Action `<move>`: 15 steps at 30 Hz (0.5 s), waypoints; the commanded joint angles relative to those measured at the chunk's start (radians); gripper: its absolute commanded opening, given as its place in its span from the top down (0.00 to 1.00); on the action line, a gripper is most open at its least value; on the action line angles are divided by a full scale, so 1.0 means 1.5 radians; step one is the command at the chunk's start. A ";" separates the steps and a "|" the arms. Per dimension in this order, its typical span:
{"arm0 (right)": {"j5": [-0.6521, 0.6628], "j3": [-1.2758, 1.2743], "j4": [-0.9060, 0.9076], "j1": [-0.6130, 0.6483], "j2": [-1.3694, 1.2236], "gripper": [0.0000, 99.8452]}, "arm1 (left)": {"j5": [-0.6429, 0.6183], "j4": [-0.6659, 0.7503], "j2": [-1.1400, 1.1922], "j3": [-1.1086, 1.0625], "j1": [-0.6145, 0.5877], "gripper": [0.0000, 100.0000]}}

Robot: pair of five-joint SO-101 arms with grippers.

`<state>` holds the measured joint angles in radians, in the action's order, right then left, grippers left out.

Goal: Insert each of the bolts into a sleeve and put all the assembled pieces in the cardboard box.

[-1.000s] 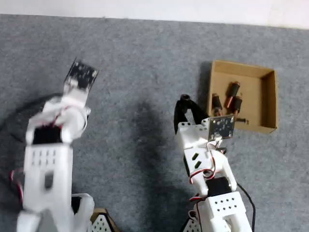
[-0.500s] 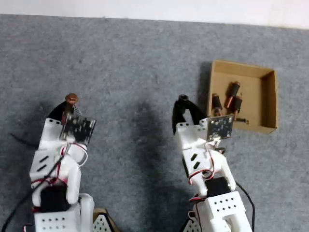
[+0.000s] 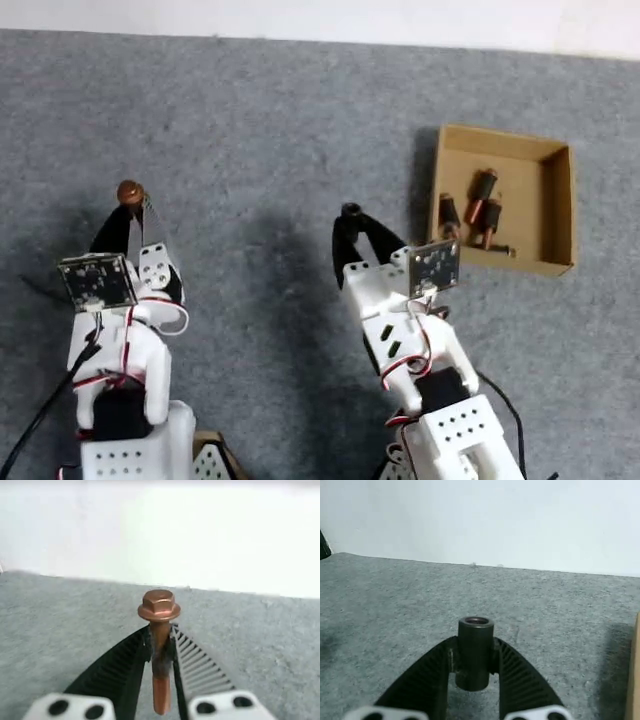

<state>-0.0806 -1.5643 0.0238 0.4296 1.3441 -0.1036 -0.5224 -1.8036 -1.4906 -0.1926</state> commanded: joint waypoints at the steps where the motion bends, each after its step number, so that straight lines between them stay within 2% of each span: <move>1: 0.007 0.009 -0.017 0.006 0.013 0.99 | -0.010 0.125 -0.009 -0.044 0.016 0.99; 8: 0.007 0.009 -0.017 0.008 0.013 0.99 | -0.011 0.315 -0.009 -0.119 0.119 0.99; 11: 0.007 0.009 -0.017 0.008 0.013 0.99 | -0.011 0.345 -0.009 -0.119 0.189 0.99; 15: 0.014 0.009 -0.014 0.013 0.014 0.99 | -0.012 0.376 -0.009 -0.113 0.241 0.99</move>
<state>-0.0806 -1.5643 0.0238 0.4342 1.3441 -0.1097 -0.0253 -1.8036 -1.6686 0.0913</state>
